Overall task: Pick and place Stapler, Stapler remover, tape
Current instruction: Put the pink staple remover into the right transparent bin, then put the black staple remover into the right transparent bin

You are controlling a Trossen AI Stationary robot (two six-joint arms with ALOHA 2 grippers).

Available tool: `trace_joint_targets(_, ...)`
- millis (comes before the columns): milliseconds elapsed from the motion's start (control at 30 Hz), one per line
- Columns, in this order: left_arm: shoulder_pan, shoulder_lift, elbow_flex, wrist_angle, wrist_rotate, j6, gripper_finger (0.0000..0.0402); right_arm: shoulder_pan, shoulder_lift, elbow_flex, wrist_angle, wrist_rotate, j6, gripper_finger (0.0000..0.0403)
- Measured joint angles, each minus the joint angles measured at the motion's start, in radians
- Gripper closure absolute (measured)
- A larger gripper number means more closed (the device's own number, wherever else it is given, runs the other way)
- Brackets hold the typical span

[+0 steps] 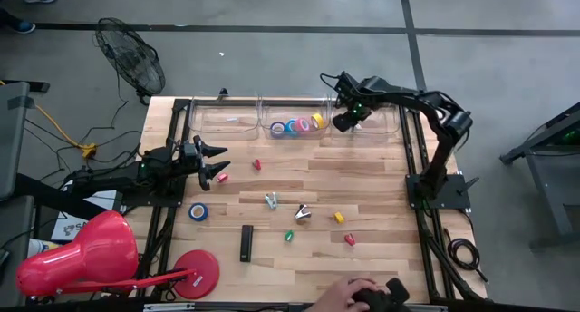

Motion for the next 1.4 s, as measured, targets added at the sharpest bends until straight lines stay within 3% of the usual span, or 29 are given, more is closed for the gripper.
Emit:
trace_joint_targets(267, 0.000, 0.000, 0.000, 0.000, 0.000, 0.000, 0.0172, -0.044, 0.017, 0.000, -0.024, 0.058, 0.173, 0.0309)
trace_joint_targets(633, 0.000, 0.000, 0.000, 0.000, 0.000, 0.000, 0.0172, -0.056, 0.017, 0.000, -0.092, 0.079, 0.285, 0.0309)
trace_joint_targets(967, 0.000, 0.000, 0.000, 0.000, 0.000, 0.000, 0.0172, -0.075, 0.017, 0.000, -0.174, 0.093, 0.290, 0.0303)
trace_joint_targets(1400, 0.000, 0.000, 0.000, 0.000, 0.000, 0.000, 0.0172, -0.076, 0.017, 0.000, -0.175, 0.083, 0.242, 0.0244)
